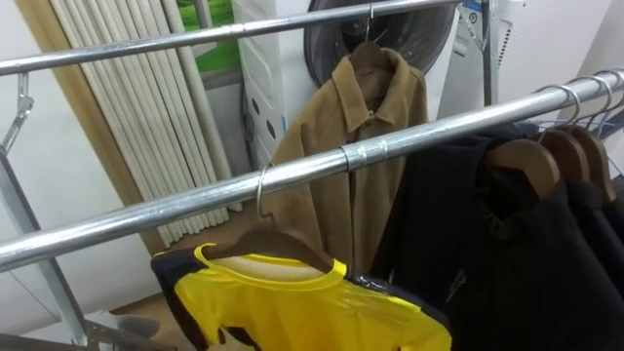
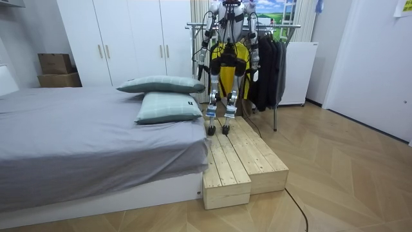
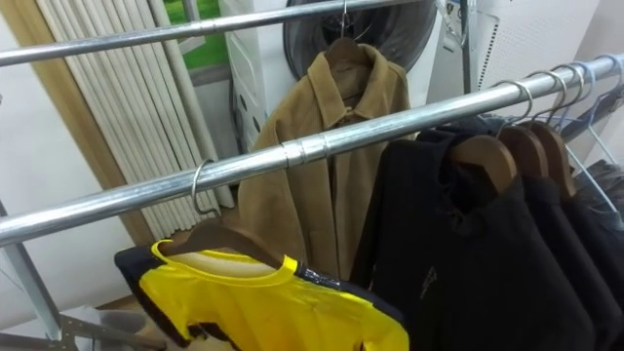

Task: Hang clothes

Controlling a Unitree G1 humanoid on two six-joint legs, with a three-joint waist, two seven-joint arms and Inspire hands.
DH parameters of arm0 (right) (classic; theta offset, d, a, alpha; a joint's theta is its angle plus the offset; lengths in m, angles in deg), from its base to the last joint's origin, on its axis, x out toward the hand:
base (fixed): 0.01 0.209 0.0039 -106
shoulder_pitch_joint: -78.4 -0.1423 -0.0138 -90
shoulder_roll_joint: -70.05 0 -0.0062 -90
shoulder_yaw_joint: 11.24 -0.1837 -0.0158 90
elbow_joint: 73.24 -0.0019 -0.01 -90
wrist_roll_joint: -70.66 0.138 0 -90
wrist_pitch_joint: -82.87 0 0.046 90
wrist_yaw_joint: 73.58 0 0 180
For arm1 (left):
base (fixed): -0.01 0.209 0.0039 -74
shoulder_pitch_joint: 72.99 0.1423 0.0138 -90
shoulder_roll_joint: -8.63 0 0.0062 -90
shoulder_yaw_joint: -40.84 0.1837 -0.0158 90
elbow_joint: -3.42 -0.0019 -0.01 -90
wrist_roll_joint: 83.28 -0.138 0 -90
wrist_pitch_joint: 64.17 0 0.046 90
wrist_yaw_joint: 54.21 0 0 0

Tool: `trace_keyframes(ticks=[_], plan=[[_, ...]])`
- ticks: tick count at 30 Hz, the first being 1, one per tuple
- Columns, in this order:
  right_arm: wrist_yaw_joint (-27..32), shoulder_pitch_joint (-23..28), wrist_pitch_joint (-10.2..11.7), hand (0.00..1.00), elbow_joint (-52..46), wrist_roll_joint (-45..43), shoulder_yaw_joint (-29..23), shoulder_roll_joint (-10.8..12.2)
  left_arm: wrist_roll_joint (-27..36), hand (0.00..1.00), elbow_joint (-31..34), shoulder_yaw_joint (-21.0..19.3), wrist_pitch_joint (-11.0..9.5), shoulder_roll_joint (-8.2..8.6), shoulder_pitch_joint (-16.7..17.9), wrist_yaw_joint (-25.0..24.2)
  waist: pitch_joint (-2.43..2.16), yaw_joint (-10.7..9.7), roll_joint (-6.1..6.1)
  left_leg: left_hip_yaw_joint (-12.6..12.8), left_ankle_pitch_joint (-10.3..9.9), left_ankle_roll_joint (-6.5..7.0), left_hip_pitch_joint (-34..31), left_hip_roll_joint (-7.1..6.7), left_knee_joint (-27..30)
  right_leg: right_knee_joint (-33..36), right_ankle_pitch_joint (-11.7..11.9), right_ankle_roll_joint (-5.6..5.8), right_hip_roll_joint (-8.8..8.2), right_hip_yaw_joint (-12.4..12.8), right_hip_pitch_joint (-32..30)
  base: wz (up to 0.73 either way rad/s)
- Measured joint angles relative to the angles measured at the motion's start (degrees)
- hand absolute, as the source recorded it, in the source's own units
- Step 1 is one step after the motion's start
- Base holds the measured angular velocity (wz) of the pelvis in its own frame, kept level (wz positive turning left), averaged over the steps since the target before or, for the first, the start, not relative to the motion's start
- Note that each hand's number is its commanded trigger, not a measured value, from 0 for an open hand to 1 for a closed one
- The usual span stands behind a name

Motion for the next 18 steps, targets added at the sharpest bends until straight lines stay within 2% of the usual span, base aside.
trace_keyframes(ticks=[18], plan=[[-0.1,0.0,-0.1,0.00,-0.3,-0.3,0.0,-0.1,-0.1,0.00,0.0,0.0,0.4,-0.01,0.0,0.1,0.11,0.0,0.16,0.1,0.0,-0.02,0.1,0.20,-0.1,0.0,-0.2,-0.35,0.19,0.0,0.0,0.00]])
